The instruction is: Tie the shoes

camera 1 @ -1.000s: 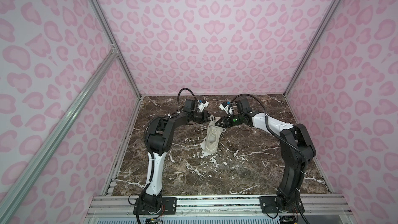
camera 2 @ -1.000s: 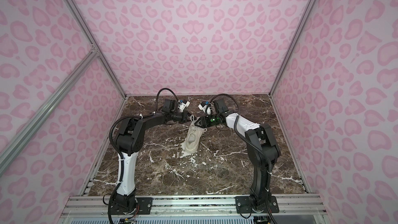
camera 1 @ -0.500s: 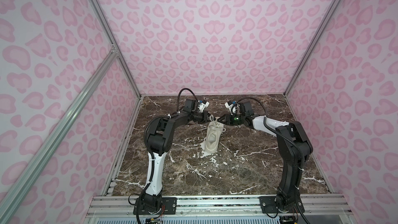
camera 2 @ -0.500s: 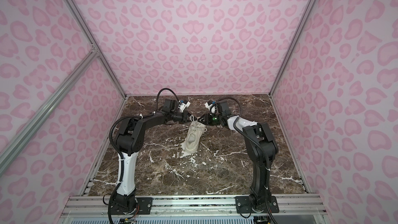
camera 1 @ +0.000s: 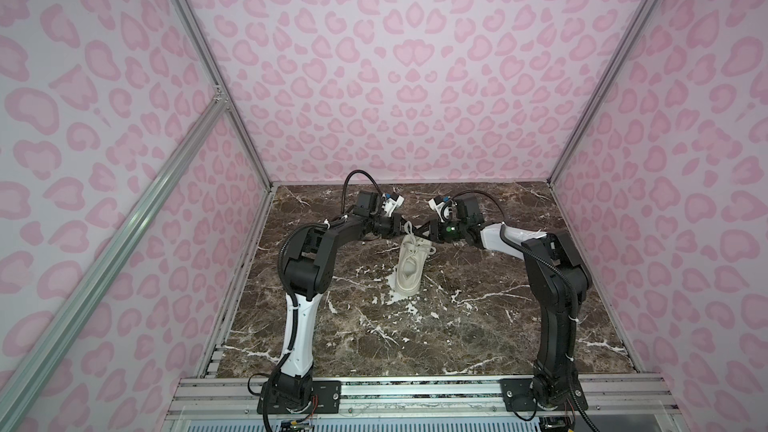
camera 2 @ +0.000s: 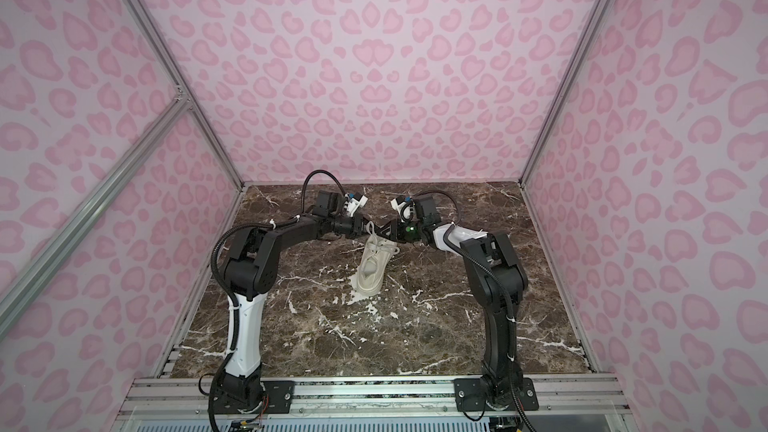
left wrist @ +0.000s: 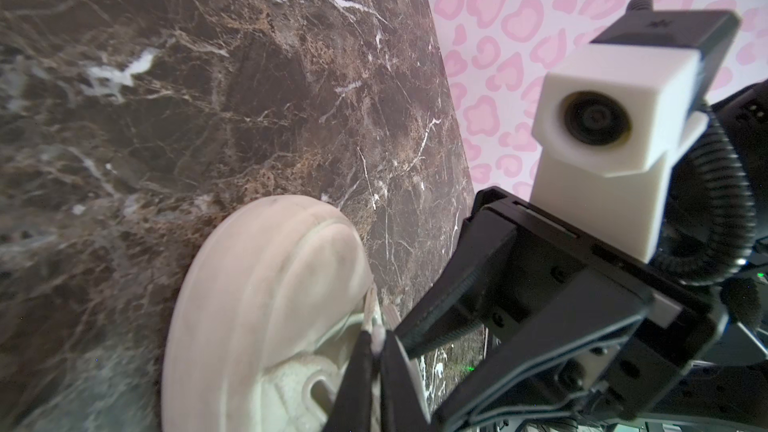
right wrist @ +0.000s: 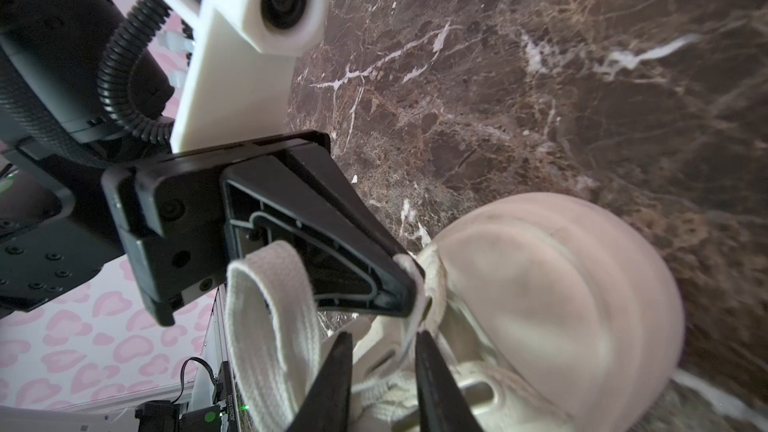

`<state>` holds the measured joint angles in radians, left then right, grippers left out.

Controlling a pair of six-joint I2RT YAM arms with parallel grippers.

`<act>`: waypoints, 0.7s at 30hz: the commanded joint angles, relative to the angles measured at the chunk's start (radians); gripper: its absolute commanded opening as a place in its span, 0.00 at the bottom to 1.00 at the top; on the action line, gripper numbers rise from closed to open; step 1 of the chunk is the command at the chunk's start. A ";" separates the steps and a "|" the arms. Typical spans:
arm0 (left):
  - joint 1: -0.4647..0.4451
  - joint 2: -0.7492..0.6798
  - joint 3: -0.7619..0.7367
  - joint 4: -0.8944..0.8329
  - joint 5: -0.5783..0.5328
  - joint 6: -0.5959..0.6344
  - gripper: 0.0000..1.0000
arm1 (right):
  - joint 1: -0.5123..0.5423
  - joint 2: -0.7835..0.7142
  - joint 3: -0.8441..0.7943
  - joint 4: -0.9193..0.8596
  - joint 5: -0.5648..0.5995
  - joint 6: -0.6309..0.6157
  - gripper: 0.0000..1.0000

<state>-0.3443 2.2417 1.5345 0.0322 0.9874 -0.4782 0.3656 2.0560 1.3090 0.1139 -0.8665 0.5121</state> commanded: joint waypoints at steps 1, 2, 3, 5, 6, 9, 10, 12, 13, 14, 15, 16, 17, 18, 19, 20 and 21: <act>0.001 -0.013 -0.007 0.030 0.012 0.001 0.10 | 0.002 0.019 0.009 0.015 -0.018 -0.007 0.25; 0.000 -0.015 -0.008 0.030 0.011 0.003 0.10 | 0.002 0.022 0.011 0.014 -0.019 -0.006 0.23; 0.001 -0.016 -0.010 0.031 0.010 0.003 0.10 | 0.002 0.024 0.015 0.011 -0.019 -0.007 0.20; 0.002 -0.020 -0.013 0.036 0.005 0.003 0.12 | 0.002 0.026 0.017 0.002 -0.013 -0.008 0.14; 0.001 -0.022 -0.015 0.037 0.001 0.002 0.13 | 0.001 0.024 0.017 -0.001 -0.012 -0.009 0.10; 0.004 -0.036 -0.023 0.051 -0.023 0.000 0.28 | 0.001 0.014 0.008 0.000 -0.007 -0.008 0.04; 0.008 -0.043 -0.029 0.058 -0.034 0.000 0.32 | 0.002 0.010 0.003 0.000 -0.003 -0.009 0.03; 0.014 -0.062 -0.039 0.076 -0.049 -0.001 0.35 | 0.002 0.004 -0.004 0.001 0.002 -0.008 0.02; 0.019 -0.074 -0.043 0.076 -0.060 0.002 0.38 | 0.002 0.000 -0.010 0.004 0.004 -0.007 0.02; 0.025 -0.086 -0.047 0.072 -0.070 0.005 0.42 | 0.002 -0.004 -0.015 0.008 0.008 -0.006 0.01; 0.031 -0.098 -0.054 0.071 -0.079 0.008 0.43 | 0.001 -0.009 -0.022 0.013 0.011 -0.003 0.01; 0.039 -0.112 -0.063 0.071 -0.086 0.011 0.43 | 0.001 -0.012 -0.028 0.017 0.014 -0.003 0.00; 0.046 -0.123 -0.072 0.072 -0.089 0.013 0.44 | 0.001 -0.015 -0.031 0.019 0.017 -0.002 0.00; 0.054 -0.137 -0.082 0.071 -0.094 0.015 0.44 | 0.001 -0.017 -0.034 0.021 0.019 0.000 0.00; 0.060 -0.149 -0.094 0.068 -0.096 0.018 0.44 | 0.001 -0.017 -0.036 0.021 0.020 0.001 0.00; 0.067 -0.161 -0.106 0.065 -0.096 0.021 0.44 | 0.001 -0.017 -0.037 0.023 0.021 0.002 0.00; 0.069 -0.176 -0.119 0.058 -0.101 0.030 0.44 | 0.001 -0.018 -0.038 0.025 0.022 0.003 0.00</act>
<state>-0.2802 2.0972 1.4368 0.0776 0.9031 -0.4690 0.3664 2.0422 1.2793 0.1139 -0.8558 0.5121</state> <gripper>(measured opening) 0.441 0.049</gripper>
